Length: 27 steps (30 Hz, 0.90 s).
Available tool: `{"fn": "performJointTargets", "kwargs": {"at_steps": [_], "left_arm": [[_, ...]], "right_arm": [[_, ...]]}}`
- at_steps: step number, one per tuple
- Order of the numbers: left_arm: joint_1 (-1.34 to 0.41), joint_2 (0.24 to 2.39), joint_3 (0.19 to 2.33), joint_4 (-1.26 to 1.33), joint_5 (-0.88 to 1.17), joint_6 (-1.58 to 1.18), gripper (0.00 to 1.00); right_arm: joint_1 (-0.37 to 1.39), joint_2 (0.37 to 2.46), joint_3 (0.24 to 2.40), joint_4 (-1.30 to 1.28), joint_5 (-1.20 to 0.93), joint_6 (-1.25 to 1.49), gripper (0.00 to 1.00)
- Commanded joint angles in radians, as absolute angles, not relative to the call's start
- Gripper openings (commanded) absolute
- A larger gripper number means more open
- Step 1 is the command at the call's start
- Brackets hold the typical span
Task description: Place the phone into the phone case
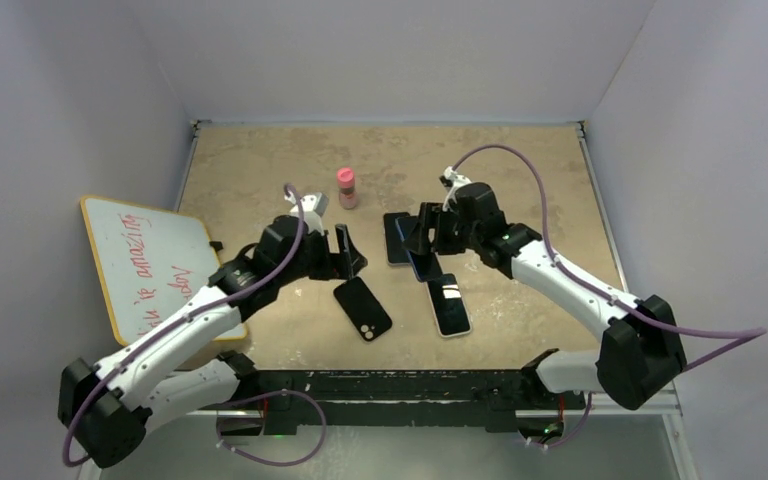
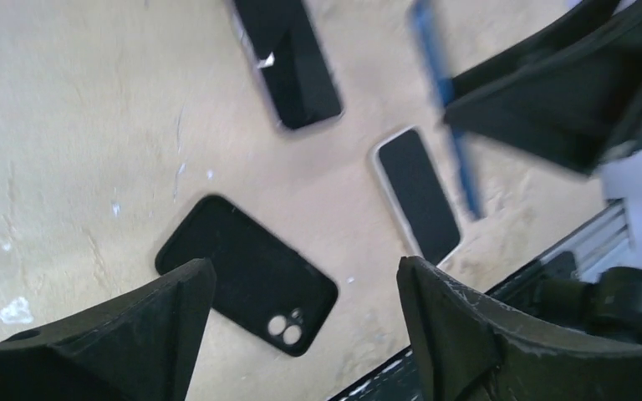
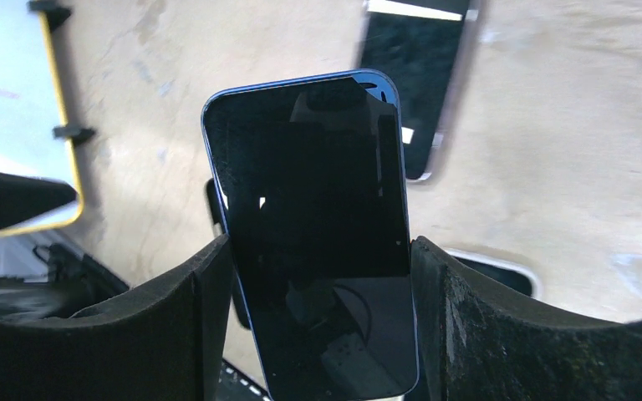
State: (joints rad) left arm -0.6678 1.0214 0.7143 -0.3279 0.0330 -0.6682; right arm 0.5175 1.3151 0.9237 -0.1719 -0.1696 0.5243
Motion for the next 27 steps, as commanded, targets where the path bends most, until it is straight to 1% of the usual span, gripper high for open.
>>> {"fn": "performJointTargets", "kwargs": {"at_steps": [1,2,3,4,5,10,13,16,21,24,27], "left_arm": [[-0.661,0.932,0.85,-0.421,-0.038,-0.583,0.86],[-0.661,0.929,0.866,-0.449,-0.064,-0.572,0.87],[-0.661,0.928,0.887,-0.488,-0.118,-0.58,0.91],[-0.659,0.931,0.907,-0.532,-0.168,-0.598,0.97],[-0.654,0.932,0.922,-0.555,-0.192,-0.598,1.0],[-0.603,0.953,0.977,-0.571,-0.105,-0.573,1.0],[-0.545,0.949,0.992,-0.573,-0.091,-0.57,1.0],[-0.488,0.916,1.0,-0.572,-0.138,-0.559,1.0],[-0.48,0.824,1.017,-0.593,-0.319,-0.497,1.0],[-0.48,0.766,0.988,-0.577,-0.321,-0.466,1.0],[-0.48,0.744,0.96,-0.585,-0.269,-0.463,1.0]], "right_arm": [[0.627,1.287,0.923,-0.039,-0.165,0.589,0.3],[0.648,1.294,0.924,-0.028,-0.167,0.595,0.3],[0.669,1.302,0.929,-0.022,-0.17,0.598,0.3],[0.691,1.309,0.935,-0.017,-0.165,0.599,0.3],[0.714,1.316,0.941,-0.014,-0.155,0.598,0.3],[0.814,1.354,0.962,-0.003,-0.112,0.611,0.31],[0.864,1.394,0.97,0.033,-0.095,0.622,0.3],[0.916,1.436,0.978,0.047,-0.065,0.631,0.3],[0.994,1.513,1.002,0.06,-0.02,0.624,0.3],[1.017,1.555,1.02,0.063,-0.009,0.61,0.31],[1.03,1.586,1.026,0.085,-0.006,0.603,0.31]]}}
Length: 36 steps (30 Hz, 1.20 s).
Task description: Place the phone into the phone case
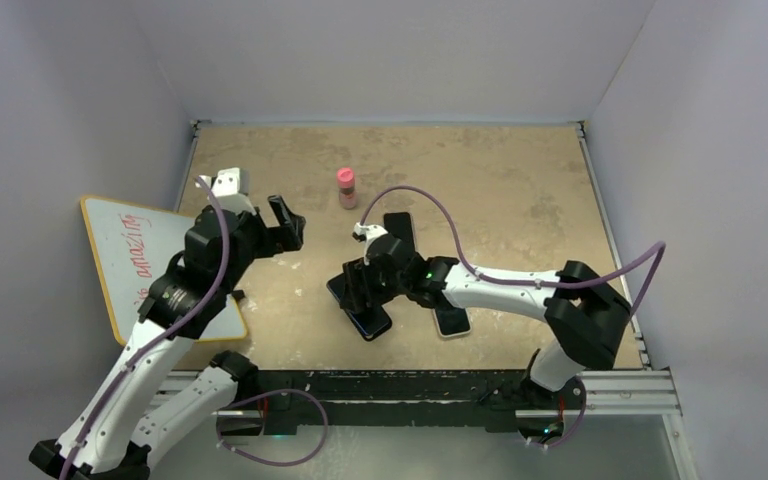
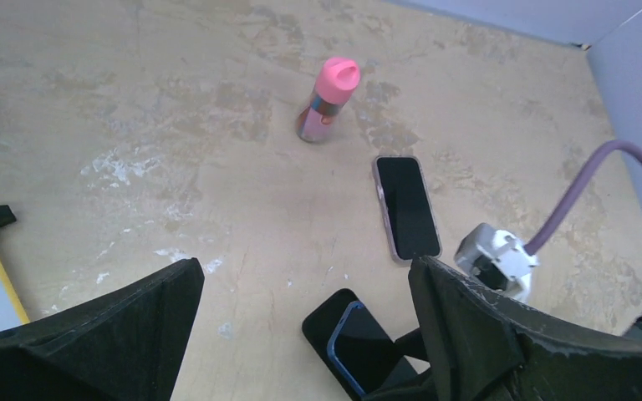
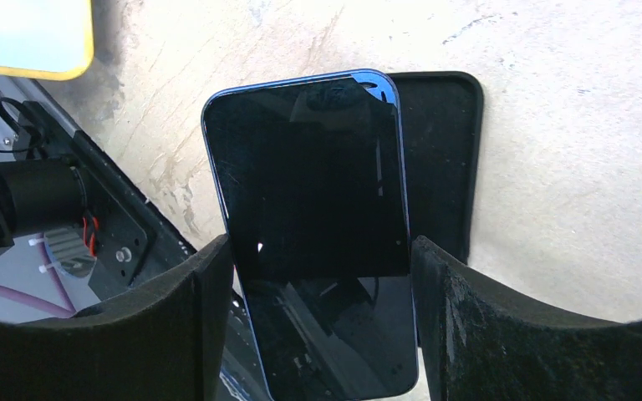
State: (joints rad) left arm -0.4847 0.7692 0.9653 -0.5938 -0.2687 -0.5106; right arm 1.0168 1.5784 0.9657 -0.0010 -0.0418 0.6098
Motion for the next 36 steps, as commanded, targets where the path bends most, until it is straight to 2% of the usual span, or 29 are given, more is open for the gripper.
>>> {"fn": "performJointTargets", "kwargs": {"at_steps": [1,11,23,32,36], "left_arm": [[-0.48,0.744,0.954,-0.597,-0.264,-0.467,1.0],[-0.479,0.695,0.863,-0.615,-0.278,-0.48,1.0],[-0.48,0.681,0.827,-0.606,-0.253,-0.488,1.0],[-0.479,0.686,0.817,-0.602,-0.219,-0.518,1.0],[-0.48,0.69,0.791,-0.594,-0.181,-0.563,1.0]], "right_arm": [[1.031,1.598,1.026,0.098,-0.006,0.601,0.31],[1.042,1.71,1.046,0.108,-0.007,0.583,0.3],[1.045,1.73,1.034,0.084,0.041,0.576,0.35],[1.052,1.723,1.027,0.057,0.069,0.577,0.42],[1.058,1.716,1.023,0.052,0.081,0.584,0.49]]}}
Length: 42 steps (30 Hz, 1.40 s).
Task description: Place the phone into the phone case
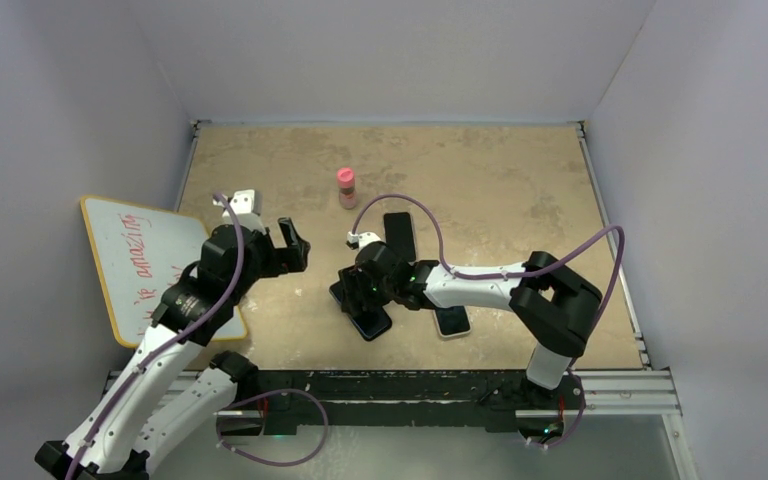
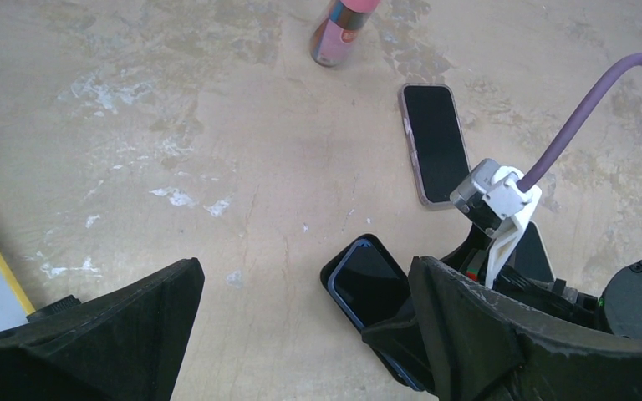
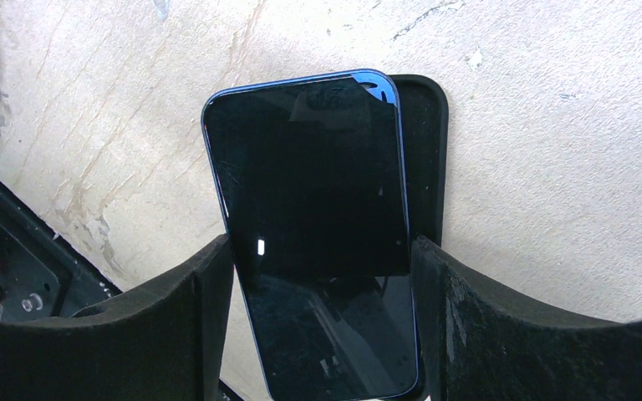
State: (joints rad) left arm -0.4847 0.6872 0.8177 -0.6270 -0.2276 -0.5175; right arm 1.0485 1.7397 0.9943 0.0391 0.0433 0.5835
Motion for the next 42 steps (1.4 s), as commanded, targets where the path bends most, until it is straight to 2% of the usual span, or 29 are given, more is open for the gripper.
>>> {"fn": "performJointTargets", "kwargs": {"at_steps": [1,9,17,21,28,33,35,42], "left_arm": [[-0.48,0.692,0.782,-0.592,-0.171,-0.575,1.0],[-0.48,0.746,0.687,-0.541,-0.054,-0.66,0.94],[-0.479,0.786,0.696,-0.528,-0.04,-0.66,0.91],[-0.48,0.796,0.694,-0.531,-0.046,-0.658,0.91],[-0.479,0.799,0.69,-0.541,-0.048,-0.662,0.9],[-0.48,0.818,0.681,-0.536,-0.032,-0.67,0.9],[-0.48,0.829,0.681,-0.535,-0.027,-0.674,0.89],[-0.48,0.838,0.681,-0.526,-0.018,-0.676,0.89]], "right_arm": [[1.059,1.716,1.023,0.05,0.083,0.584,0.5],[1.061,1.703,1.024,0.032,0.104,0.598,0.62],[1.061,1.693,1.028,0.033,0.107,0.607,0.63],[1.061,1.685,1.025,0.028,0.112,0.614,0.7],[1.062,1.639,0.995,0.058,0.094,0.635,0.71],[1.061,1.613,0.983,0.037,0.05,0.648,0.77],[1.062,1.607,0.985,0.026,0.056,0.651,0.76],[1.061,1.605,0.953,0.064,0.068,0.673,0.62]]}}
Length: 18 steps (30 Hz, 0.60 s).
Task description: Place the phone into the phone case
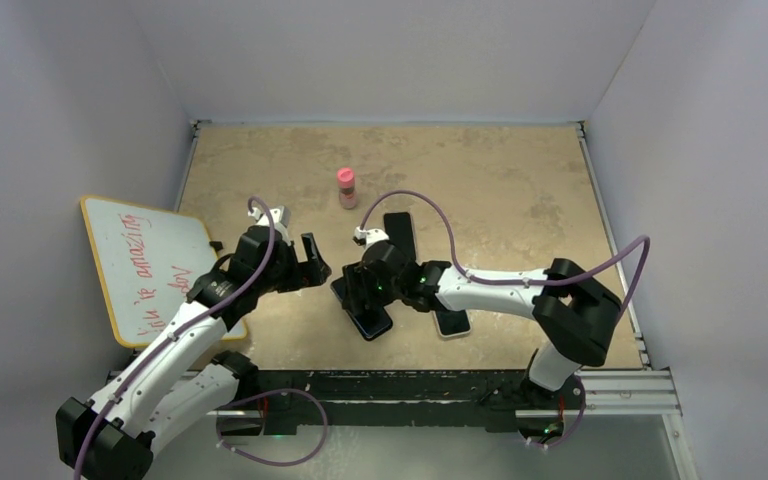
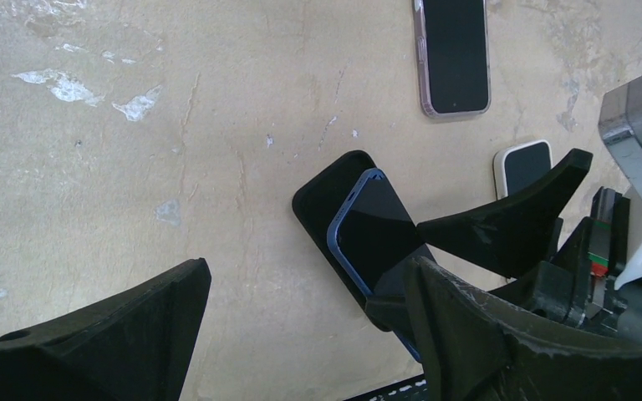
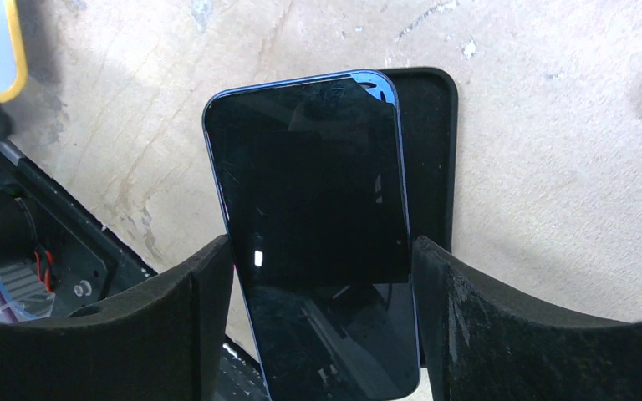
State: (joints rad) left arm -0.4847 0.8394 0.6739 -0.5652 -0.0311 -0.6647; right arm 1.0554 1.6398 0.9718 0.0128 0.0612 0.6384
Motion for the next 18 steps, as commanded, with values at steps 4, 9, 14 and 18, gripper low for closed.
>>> {"fn": "performJointTargets", "kwargs": {"at_steps": [4,9,14,18], "left_arm": [[-0.48,0.841,0.684,-0.527,-0.017,-0.678,0.89],[-0.48,0.836,0.68,-0.526,-0.017,-0.68,0.89],[-0.48,0.83,0.673,-0.529,-0.017,-0.675,0.89],[-0.479,0.831,0.663,-0.515,-0.009,-0.682,0.89]], "right_arm": [[1.062,1.641,0.945,0.094,0.069,0.699,0.61],[1.061,1.68,0.96,0.115,0.079,0.692,0.66],[1.061,1.687,0.951,0.118,0.106,0.705,0.69],[1.062,1.704,0.954,0.111,0.115,0.703,0.75]]}}
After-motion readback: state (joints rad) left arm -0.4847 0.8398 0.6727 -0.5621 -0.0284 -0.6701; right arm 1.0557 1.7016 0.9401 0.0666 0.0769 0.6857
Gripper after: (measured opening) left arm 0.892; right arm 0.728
